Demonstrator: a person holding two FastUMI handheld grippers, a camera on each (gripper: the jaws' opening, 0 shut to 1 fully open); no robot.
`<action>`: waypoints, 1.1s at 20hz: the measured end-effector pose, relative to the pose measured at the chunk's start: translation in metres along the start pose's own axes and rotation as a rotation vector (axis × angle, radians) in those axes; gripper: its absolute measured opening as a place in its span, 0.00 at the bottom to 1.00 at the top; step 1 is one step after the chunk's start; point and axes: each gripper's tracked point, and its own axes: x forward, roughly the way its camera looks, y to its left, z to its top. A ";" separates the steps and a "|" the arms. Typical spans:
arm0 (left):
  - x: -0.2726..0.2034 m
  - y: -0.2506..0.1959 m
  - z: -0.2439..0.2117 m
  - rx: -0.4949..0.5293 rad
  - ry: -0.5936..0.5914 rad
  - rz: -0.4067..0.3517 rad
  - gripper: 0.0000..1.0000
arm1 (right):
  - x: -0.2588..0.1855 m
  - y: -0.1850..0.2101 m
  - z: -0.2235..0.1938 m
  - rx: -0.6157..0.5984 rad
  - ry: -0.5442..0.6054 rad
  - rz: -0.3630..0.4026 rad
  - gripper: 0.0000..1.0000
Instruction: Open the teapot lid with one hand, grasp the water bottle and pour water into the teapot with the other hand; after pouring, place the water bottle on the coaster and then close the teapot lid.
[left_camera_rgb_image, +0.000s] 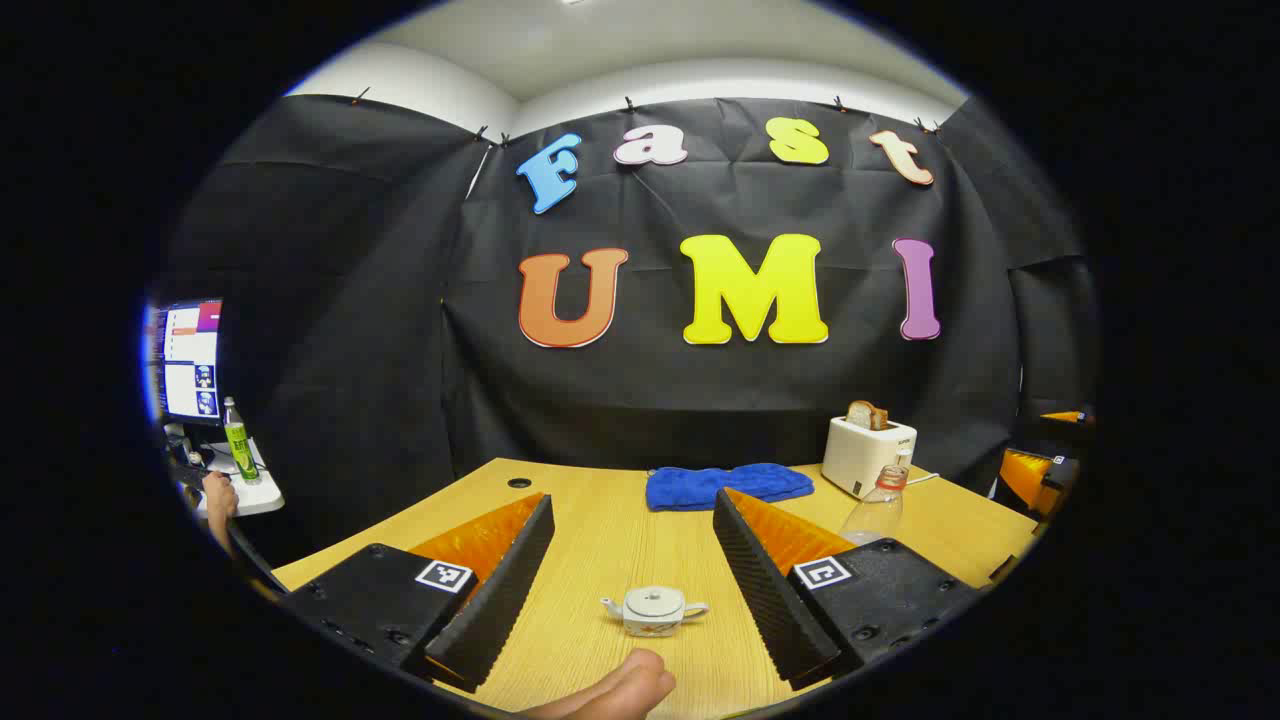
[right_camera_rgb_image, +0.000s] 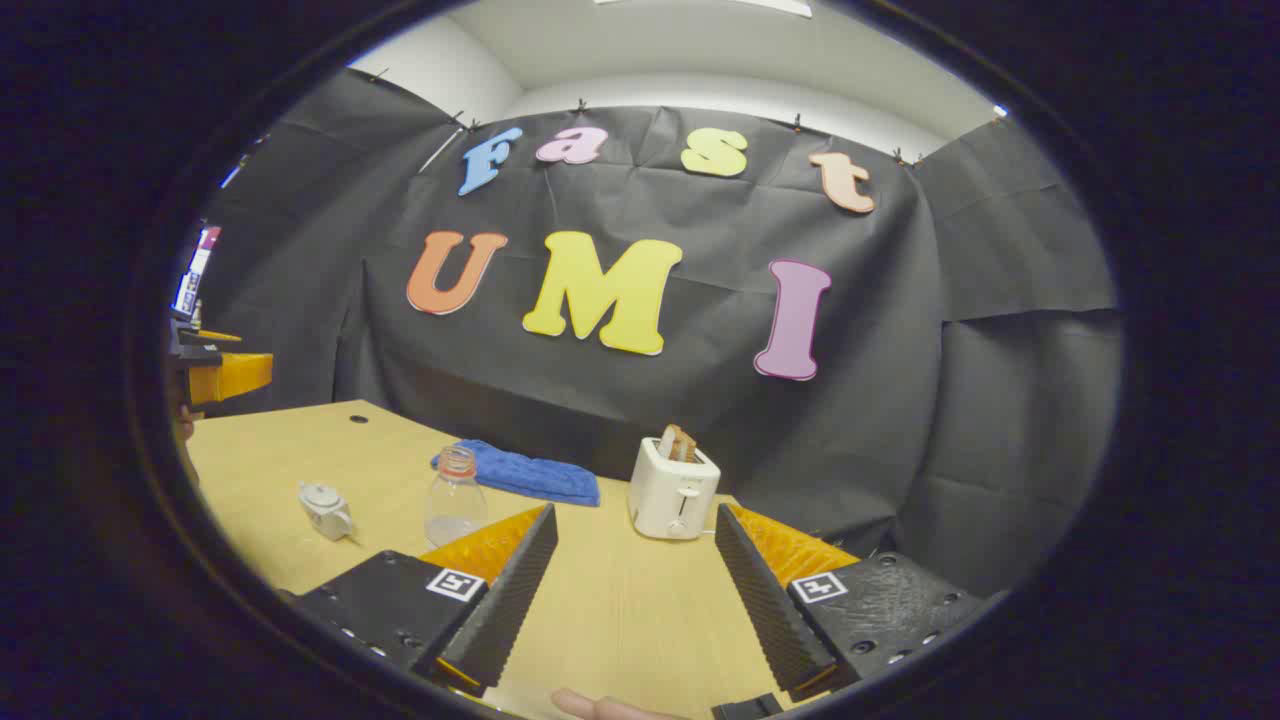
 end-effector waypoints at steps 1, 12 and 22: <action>0.001 0.001 -0.003 0.008 0.004 0.002 1.00 | 0.001 -0.004 -0.001 0.010 0.000 -0.008 0.95; 0.009 -0.004 -0.028 0.051 0.058 0.005 1.00 | 0.005 -0.024 -0.005 0.084 0.015 -0.058 0.95; 0.022 -0.015 -0.036 0.027 0.055 -0.041 1.00 | 0.011 -0.023 -0.013 0.070 0.041 -0.062 0.97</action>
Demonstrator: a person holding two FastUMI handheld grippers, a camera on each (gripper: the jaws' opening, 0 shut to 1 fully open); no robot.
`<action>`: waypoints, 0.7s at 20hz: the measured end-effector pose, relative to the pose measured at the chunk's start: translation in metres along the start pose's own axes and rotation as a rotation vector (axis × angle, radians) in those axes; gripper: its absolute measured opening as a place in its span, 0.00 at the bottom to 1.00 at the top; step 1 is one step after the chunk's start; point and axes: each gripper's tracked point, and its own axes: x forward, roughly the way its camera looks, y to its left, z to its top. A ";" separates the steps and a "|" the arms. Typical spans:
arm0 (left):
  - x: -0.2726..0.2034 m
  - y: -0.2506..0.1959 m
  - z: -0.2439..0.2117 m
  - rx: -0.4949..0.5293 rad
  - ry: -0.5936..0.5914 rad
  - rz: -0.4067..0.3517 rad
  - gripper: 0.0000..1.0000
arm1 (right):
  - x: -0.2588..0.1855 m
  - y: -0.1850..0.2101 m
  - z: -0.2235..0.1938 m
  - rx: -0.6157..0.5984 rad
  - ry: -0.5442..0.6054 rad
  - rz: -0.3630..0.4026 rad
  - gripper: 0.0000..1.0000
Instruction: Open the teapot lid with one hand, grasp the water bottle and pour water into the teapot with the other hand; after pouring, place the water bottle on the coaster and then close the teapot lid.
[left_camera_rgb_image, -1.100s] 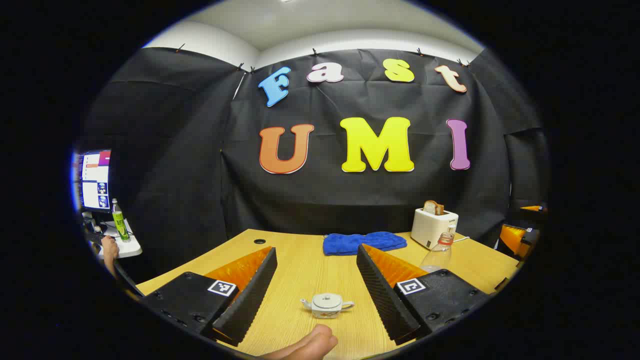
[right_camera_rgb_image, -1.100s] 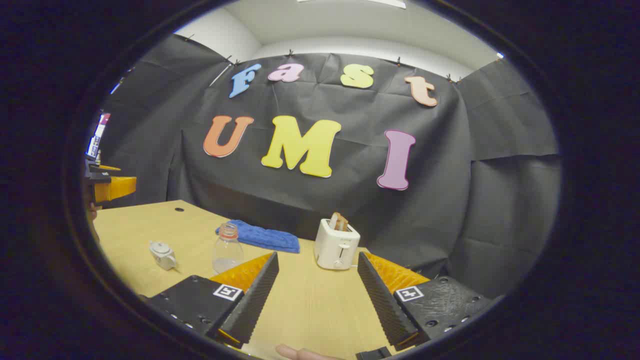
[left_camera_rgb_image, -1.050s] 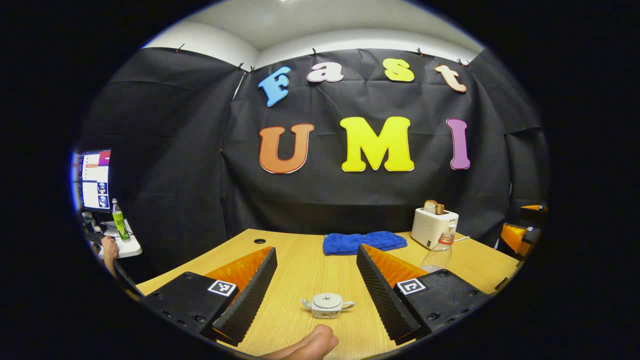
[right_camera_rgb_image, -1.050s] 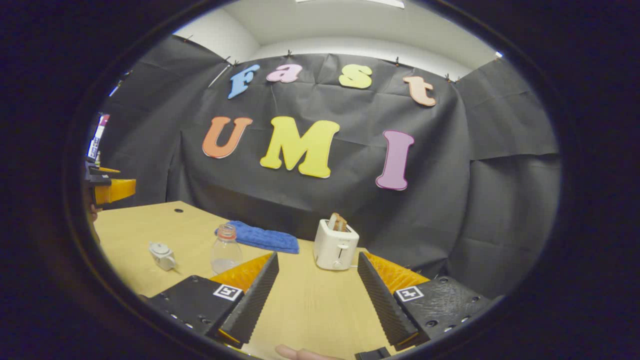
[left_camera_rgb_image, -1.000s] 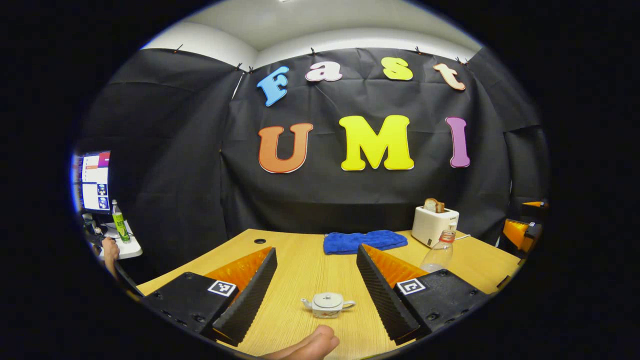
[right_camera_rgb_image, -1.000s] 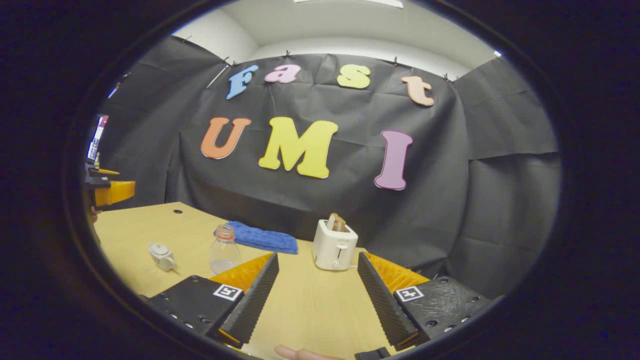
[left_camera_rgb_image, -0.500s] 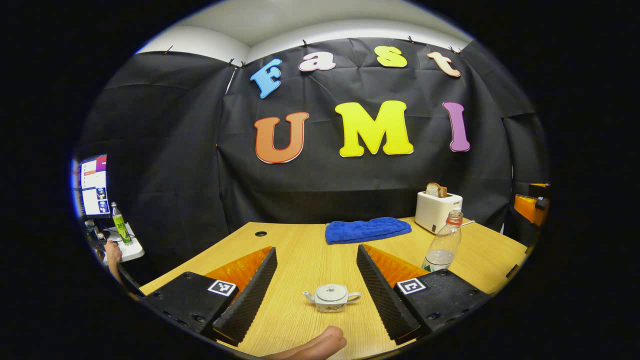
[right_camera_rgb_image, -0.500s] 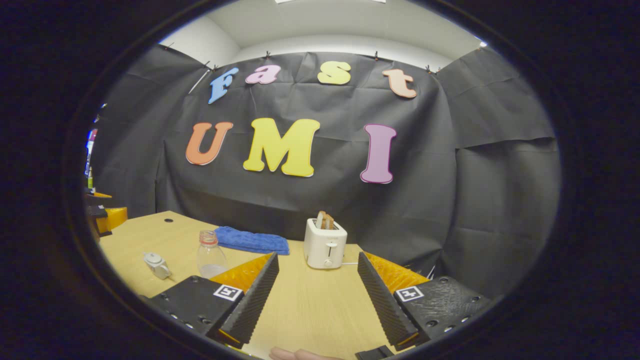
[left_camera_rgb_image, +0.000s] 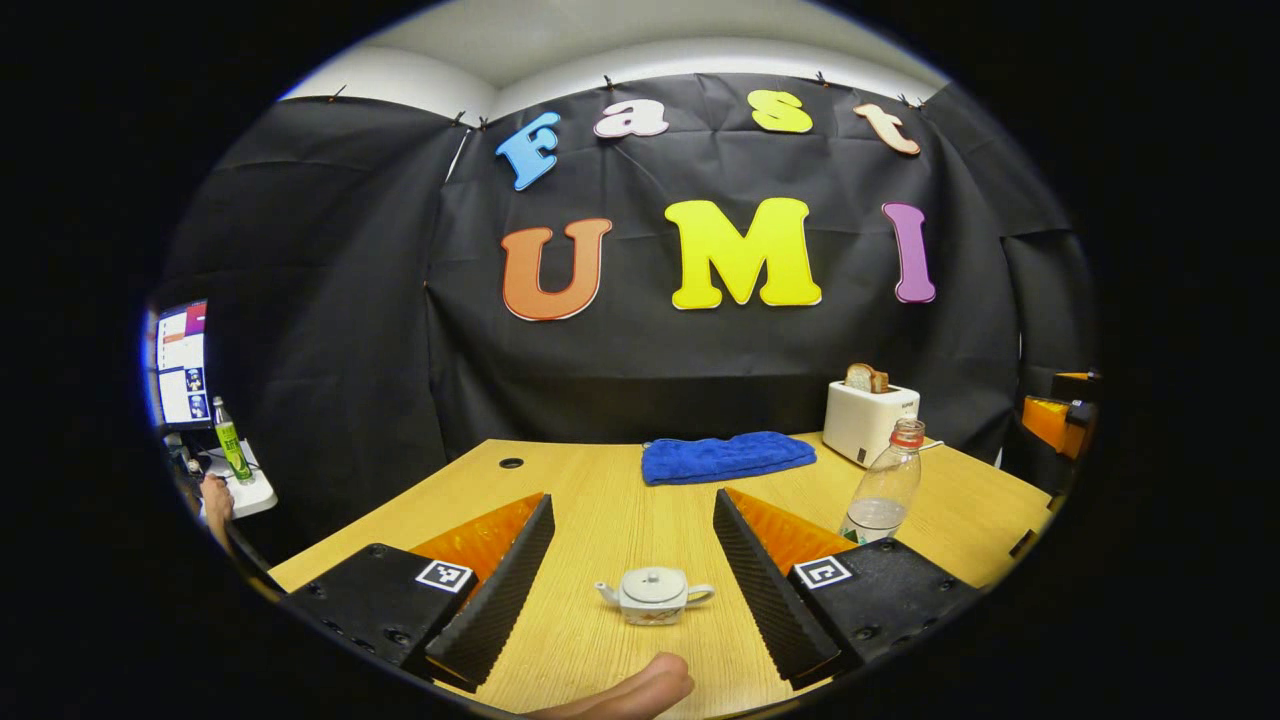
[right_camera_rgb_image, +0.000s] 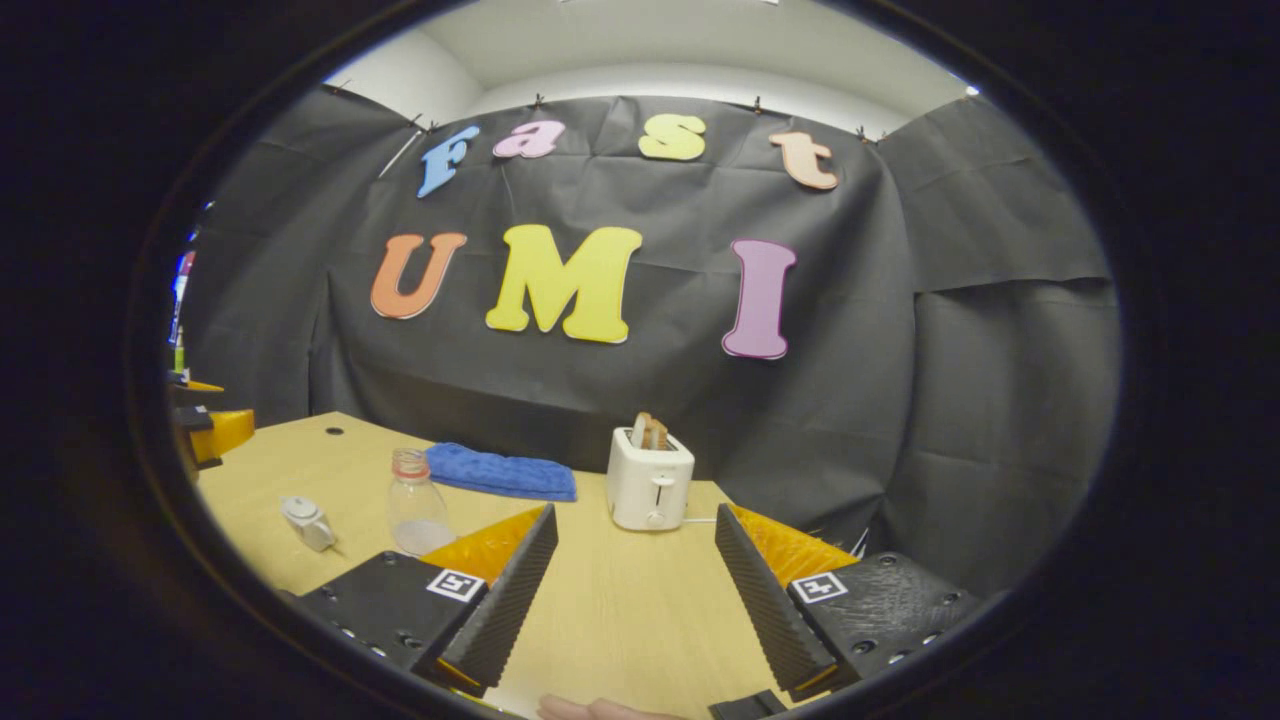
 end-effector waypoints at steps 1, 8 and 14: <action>0.005 -0.005 0.000 -0.018 -0.017 -0.024 1.00 | 0.000 0.000 0.000 0.001 0.001 -0.002 0.97; 0.045 0.004 -0.049 -0.053 0.074 -0.022 1.00 | 0.004 0.007 -0.006 -0.019 0.017 0.004 0.95; 0.064 -0.006 -0.095 0.011 0.174 -0.055 0.96 | 0.006 0.009 -0.010 -0.032 0.029 0.003 0.97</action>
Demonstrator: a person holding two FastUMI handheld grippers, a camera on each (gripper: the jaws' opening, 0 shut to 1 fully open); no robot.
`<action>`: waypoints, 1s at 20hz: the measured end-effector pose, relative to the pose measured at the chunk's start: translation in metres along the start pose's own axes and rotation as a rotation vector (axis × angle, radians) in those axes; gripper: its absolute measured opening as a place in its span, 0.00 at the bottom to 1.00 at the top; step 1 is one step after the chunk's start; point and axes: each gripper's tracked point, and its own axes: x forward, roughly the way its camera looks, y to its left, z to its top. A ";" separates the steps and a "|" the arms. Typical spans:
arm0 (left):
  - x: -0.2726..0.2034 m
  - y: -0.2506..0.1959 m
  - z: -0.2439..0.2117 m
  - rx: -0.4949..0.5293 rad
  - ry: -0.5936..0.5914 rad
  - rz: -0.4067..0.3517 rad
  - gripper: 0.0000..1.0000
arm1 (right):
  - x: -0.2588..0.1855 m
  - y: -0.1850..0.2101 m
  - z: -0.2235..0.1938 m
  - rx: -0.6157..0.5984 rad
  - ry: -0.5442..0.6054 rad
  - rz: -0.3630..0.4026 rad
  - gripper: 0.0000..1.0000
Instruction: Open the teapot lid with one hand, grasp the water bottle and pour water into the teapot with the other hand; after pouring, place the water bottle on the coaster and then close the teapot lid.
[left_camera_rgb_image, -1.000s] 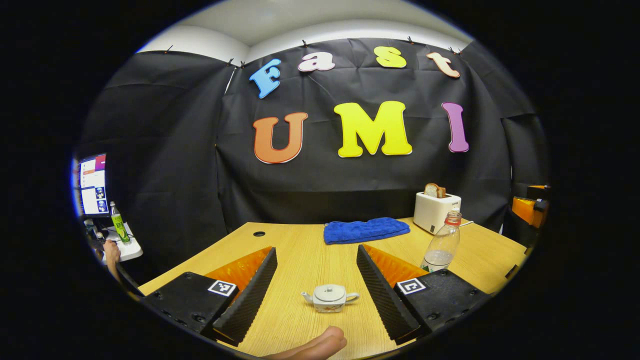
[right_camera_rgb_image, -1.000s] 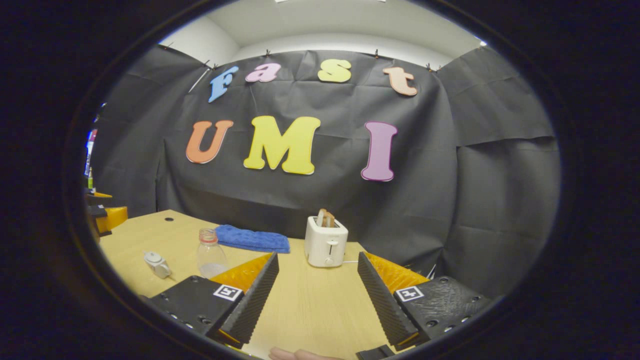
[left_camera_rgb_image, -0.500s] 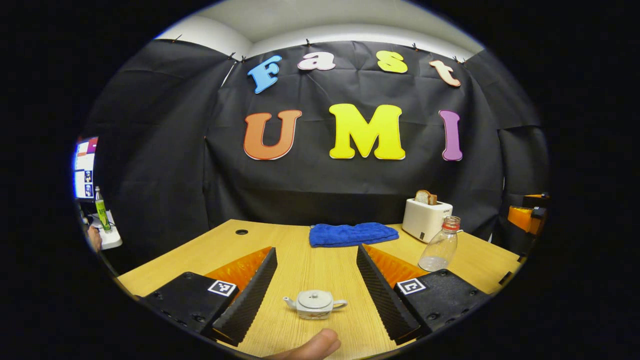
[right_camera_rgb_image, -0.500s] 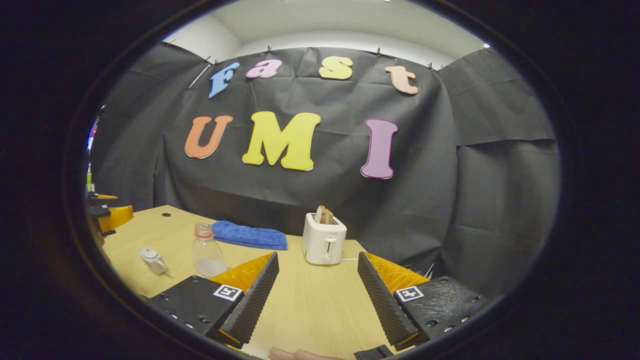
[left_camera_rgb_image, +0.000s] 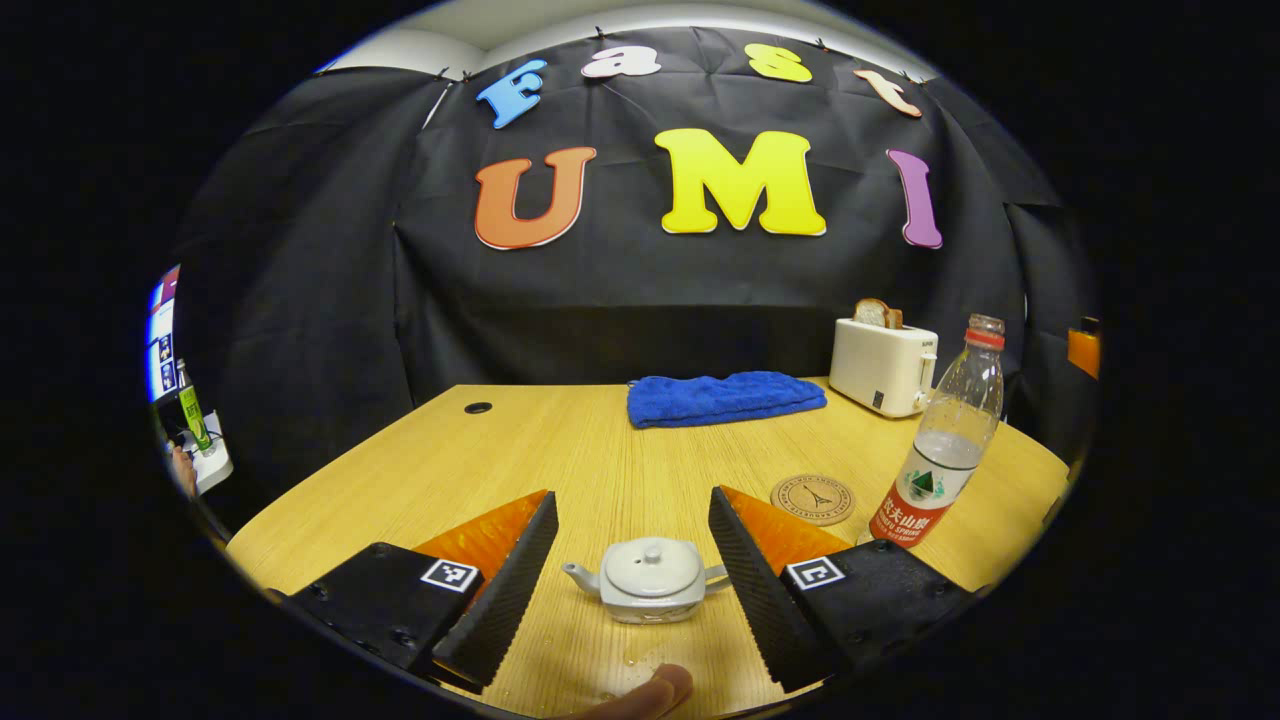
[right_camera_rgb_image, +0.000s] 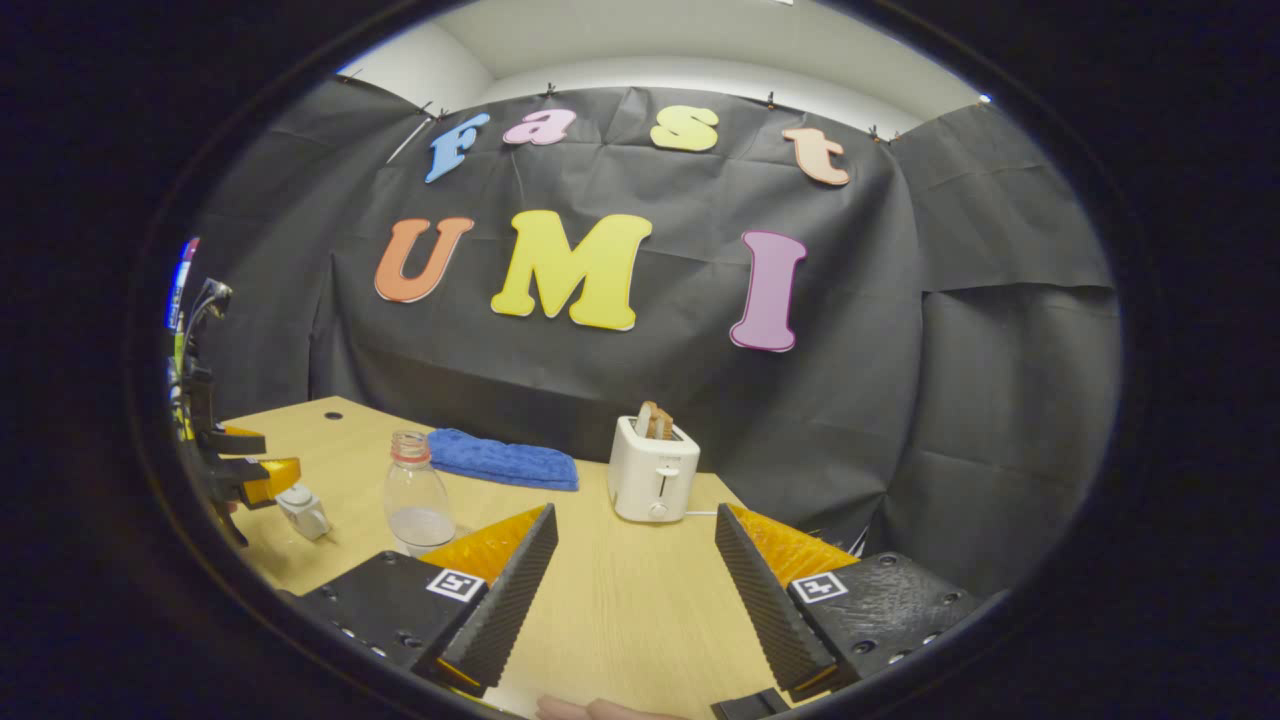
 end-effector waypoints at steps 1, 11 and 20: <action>0.002 -0.003 -0.004 0.011 0.007 -0.013 0.92 | 0.000 0.001 -0.001 -0.001 0.002 0.001 0.98; 0.019 -0.007 -0.017 0.068 0.019 -0.022 0.45 | 0.003 0.010 -0.008 -0.003 0.028 0.016 0.98; 0.023 0.000 -0.014 0.032 -0.020 0.011 0.08 | 0.002 0.038 -0.015 -0.005 0.044 0.070 0.95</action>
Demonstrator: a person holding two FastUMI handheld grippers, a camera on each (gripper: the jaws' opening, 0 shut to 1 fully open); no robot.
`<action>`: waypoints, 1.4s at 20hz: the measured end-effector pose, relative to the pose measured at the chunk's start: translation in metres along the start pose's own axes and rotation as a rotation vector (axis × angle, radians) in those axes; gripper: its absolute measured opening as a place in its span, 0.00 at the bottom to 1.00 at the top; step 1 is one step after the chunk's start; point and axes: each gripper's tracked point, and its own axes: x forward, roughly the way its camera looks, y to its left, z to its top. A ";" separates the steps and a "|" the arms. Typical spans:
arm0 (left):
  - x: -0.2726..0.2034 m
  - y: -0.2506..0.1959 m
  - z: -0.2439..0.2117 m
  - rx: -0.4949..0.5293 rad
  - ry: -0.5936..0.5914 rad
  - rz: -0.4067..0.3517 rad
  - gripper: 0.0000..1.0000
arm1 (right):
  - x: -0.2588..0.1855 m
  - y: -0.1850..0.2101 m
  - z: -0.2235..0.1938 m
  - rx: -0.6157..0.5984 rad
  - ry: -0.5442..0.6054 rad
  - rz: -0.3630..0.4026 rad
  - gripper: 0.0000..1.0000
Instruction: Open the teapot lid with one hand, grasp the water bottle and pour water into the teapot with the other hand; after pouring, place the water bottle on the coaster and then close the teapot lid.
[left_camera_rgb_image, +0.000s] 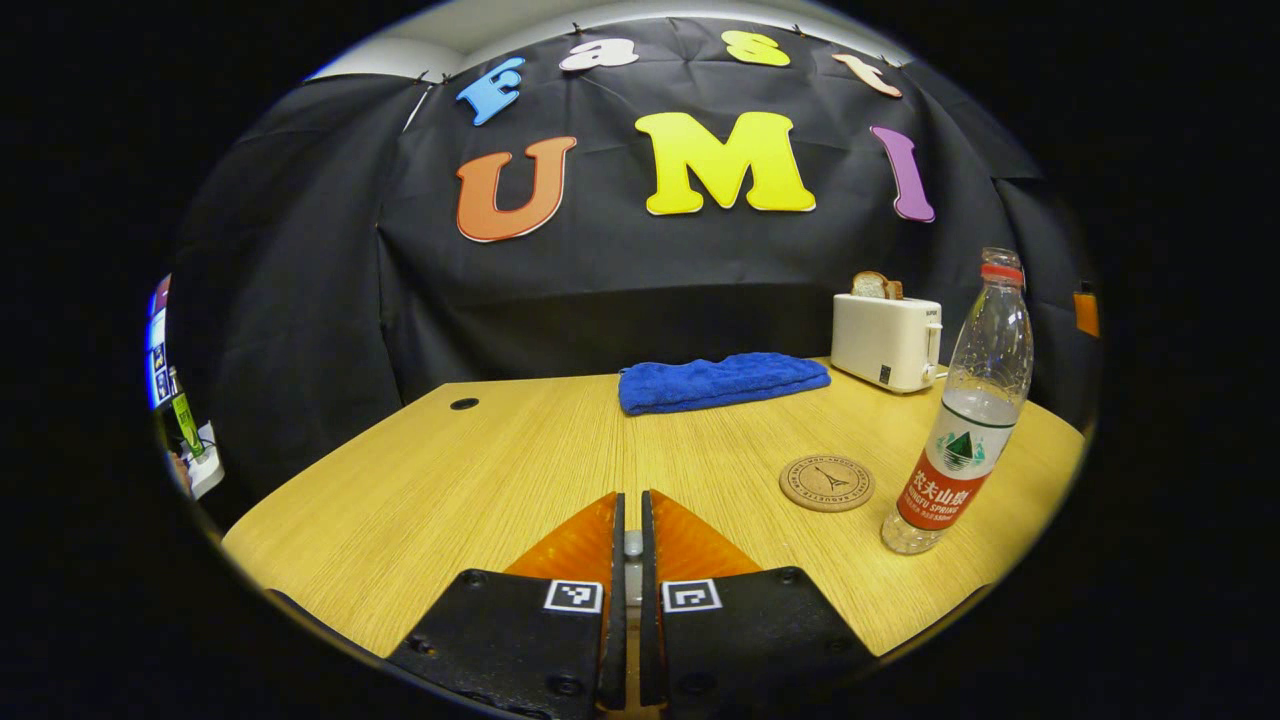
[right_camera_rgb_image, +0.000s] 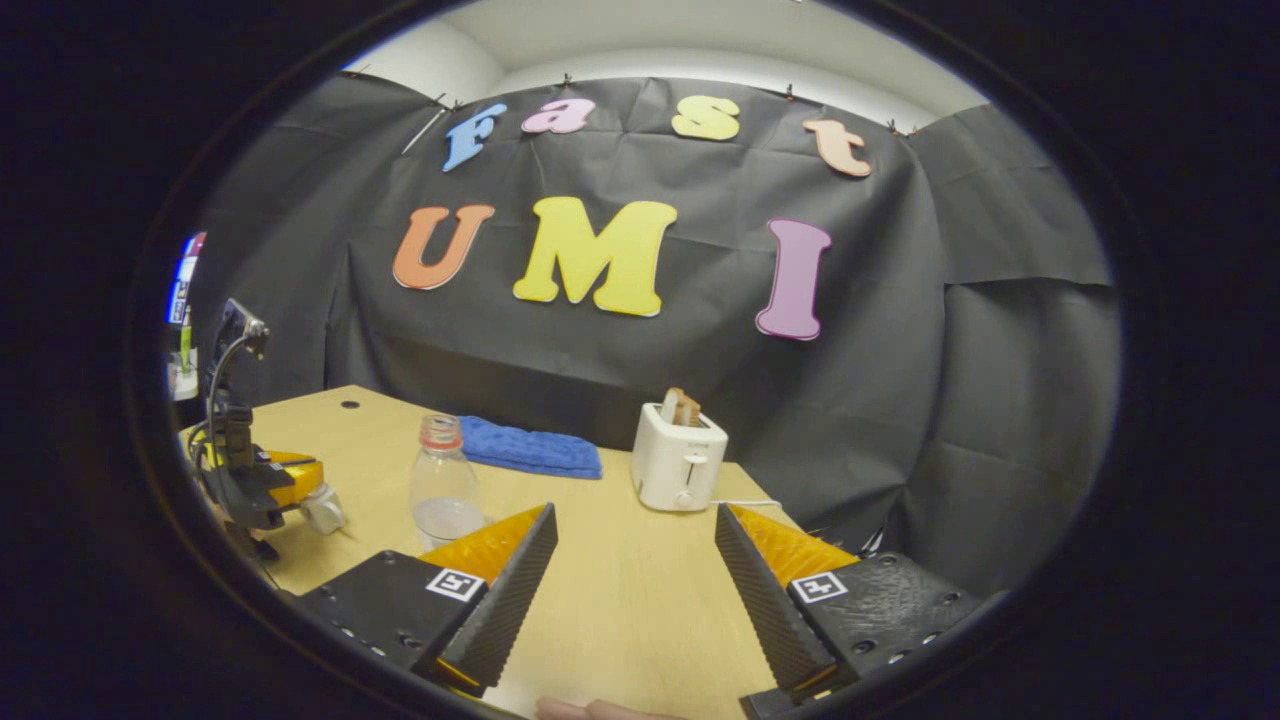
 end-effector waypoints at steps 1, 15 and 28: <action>-0.001 0.002 0.001 -0.001 -0.008 0.004 0.07 | 0.001 0.005 -0.002 0.001 0.006 0.013 0.95; -0.024 0.025 0.029 -0.104 0.013 0.011 0.05 | 0.006 0.101 -0.026 0.056 0.034 0.204 0.98; -0.056 0.055 0.070 -0.053 -0.024 -0.006 0.03 | 0.065 0.149 -0.048 0.122 0.028 0.255 0.98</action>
